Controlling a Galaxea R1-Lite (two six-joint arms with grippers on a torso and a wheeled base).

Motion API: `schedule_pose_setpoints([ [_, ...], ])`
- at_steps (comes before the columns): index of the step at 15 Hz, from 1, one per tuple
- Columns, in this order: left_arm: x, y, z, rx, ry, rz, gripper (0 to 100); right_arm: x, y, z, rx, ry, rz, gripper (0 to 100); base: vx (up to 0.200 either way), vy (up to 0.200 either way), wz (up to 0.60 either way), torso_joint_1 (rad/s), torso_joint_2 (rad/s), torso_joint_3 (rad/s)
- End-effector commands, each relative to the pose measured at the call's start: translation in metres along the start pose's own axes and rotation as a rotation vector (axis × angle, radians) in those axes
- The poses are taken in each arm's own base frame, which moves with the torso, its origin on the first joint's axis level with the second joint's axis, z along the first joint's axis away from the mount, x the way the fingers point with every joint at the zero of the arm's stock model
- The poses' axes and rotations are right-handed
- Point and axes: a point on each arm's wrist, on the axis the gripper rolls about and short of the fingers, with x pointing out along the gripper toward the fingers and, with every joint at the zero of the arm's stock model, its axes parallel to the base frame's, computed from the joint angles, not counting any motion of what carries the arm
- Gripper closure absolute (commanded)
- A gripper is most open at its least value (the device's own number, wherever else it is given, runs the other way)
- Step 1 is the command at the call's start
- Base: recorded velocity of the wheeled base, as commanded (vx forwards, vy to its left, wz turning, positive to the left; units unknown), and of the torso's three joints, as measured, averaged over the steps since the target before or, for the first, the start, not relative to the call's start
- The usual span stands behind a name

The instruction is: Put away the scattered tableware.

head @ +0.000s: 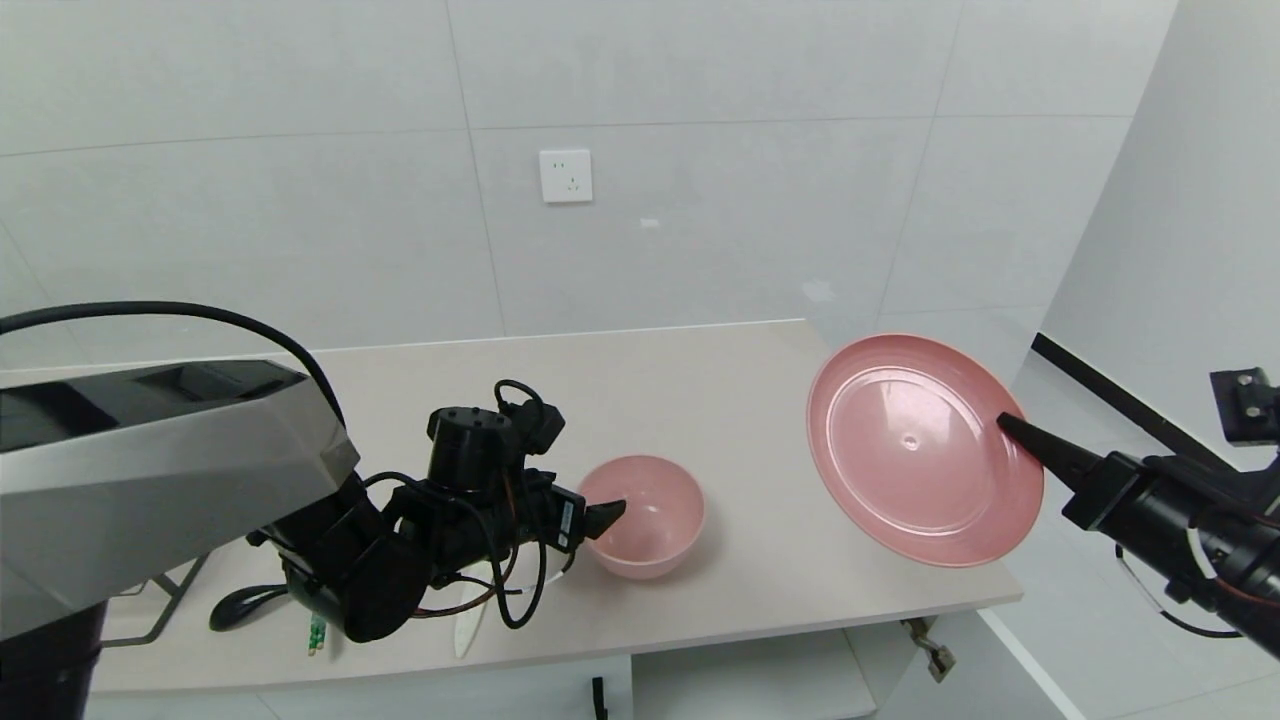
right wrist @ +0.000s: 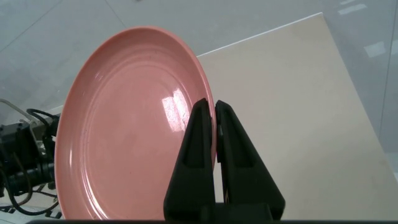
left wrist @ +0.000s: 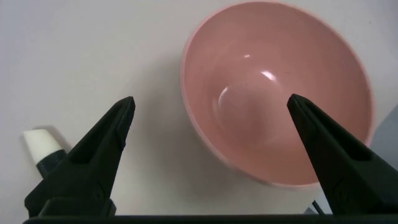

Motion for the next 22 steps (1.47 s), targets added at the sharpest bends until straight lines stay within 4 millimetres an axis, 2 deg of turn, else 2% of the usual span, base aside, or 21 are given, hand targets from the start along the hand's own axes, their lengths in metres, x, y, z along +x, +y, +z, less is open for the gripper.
schedule_pose_setpoints([
  [1, 0.009, 0.002, -0.008, -0.004, 0.026, 0.000, 0, 0.000, 0.000, 0.000, 0.001, 0.001, 0.001, 100, 0.000, 0.000, 0.00, 0.000, 0.00, 0.000],
  [11, 0.014, -0.001, -0.015, -0.008, 0.047, -0.008, 0, -0.001, 0.000, -0.001, 0.002, 0.006, -0.002, 100, 0.000, 0.000, 0.00, 0.000, 0.00, 0.000],
  [17, 0.021, -0.002, -0.026, -0.011, 0.081, -0.012, 0, -0.001, 0.000, -0.001, 0.002, 0.006, -0.002, 100, 0.000, 0.000, 0.00, 0.000, 0.00, 0.000],
  [18, 0.020, -0.002, -0.025, -0.010, 0.075, -0.013, 100, -0.001, 0.000, -0.001, 0.001, 0.006, -0.002, 100, 0.000, 0.000, 0.00, 0.000, 0.00, 0.000],
  [20, 0.014, -0.001, -0.018, -0.007, 0.038, -0.011, 100, -0.001, 0.000, -0.001, 0.001, 0.006, -0.002, 100, 0.000, 0.000, 0.00, 0.000, 0.00, 0.000],
  [22, -0.003, 0.000, 0.001, -0.005, -0.029, -0.003, 100, -0.001, 0.000, -0.001, 0.000, 0.004, -0.002, 100, 0.000, 0.000, 0.00, 0.000, 0.00, 0.000],
])
